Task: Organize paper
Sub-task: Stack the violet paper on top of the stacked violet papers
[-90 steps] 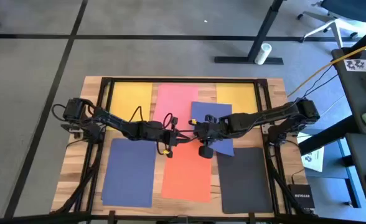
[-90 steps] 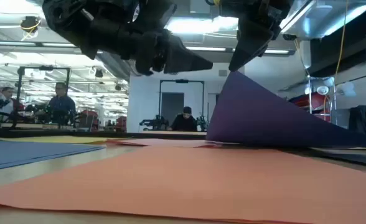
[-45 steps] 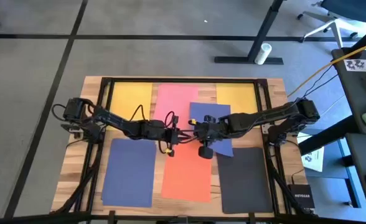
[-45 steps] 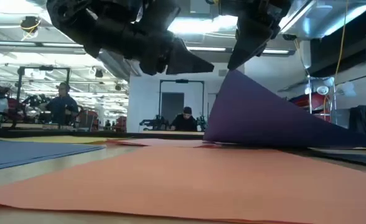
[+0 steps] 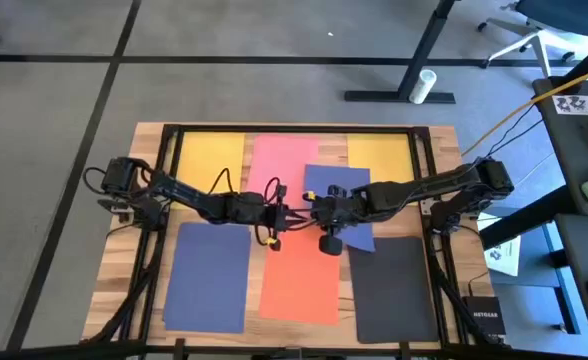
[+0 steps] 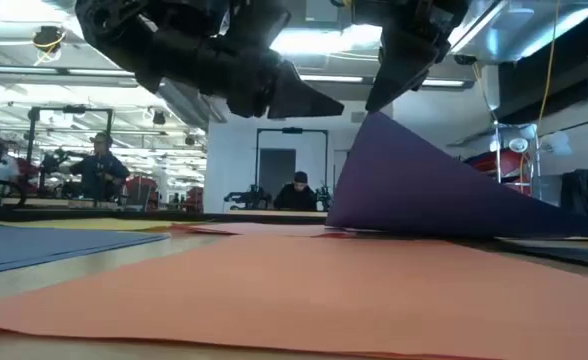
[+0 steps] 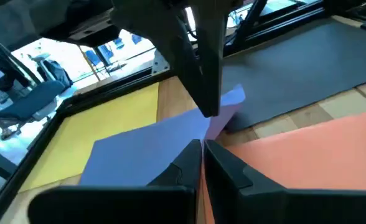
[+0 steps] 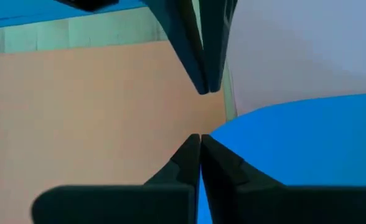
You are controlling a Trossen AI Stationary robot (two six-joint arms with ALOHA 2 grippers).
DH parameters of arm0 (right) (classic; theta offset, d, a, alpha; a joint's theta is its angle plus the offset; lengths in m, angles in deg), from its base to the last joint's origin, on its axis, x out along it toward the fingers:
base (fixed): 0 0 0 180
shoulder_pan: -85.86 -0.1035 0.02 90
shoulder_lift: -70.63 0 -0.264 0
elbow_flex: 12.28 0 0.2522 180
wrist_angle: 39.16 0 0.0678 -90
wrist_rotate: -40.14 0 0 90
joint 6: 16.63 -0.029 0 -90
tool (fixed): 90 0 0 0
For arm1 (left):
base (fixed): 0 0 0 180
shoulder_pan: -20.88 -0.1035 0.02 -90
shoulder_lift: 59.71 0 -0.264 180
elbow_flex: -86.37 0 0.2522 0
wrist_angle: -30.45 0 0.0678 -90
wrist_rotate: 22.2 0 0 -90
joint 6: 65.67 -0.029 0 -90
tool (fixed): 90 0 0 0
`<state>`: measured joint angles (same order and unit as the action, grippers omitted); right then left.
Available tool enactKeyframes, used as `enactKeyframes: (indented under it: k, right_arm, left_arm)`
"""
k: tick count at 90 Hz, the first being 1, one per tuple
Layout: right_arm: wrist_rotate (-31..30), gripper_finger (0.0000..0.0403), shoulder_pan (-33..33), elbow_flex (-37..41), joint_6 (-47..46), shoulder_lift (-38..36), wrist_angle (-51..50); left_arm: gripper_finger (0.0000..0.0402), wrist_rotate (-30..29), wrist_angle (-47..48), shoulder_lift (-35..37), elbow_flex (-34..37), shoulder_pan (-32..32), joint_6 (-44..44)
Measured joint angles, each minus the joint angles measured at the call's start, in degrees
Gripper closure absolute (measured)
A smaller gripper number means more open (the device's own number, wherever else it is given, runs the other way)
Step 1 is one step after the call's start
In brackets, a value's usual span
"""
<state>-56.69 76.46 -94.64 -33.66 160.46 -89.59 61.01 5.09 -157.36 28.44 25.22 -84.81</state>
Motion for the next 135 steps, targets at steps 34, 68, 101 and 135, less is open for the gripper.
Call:
enactKeyframes:
  k: [34,68,101,135]
  right_arm:
    - [0.0,0.0403,0.0,0.0,0.66,0.02,0.66]
    - [0.33,0.0403,0.0,0.0,0.68,0.02,1.71]
    - [1.32,0.0403,0.0,-0.04,0.87,0.02,2.29]
    - [1.49,0.0403,0.0,-0.04,0.96,0.02,2.43]
  left_arm:
    - [0.0398,2.92,0.72,0.0,0.0,-0.77,-0.24]
    - [0.0398,7.74,1.85,-1.18,-1.15,-1.59,1.19]
    - [0.0377,11.32,3.98,-1.69,-2.69,-2.65,6.43]
    - [0.0287,6.14,1.76,-2.36,-2.92,-2.93,3.36]
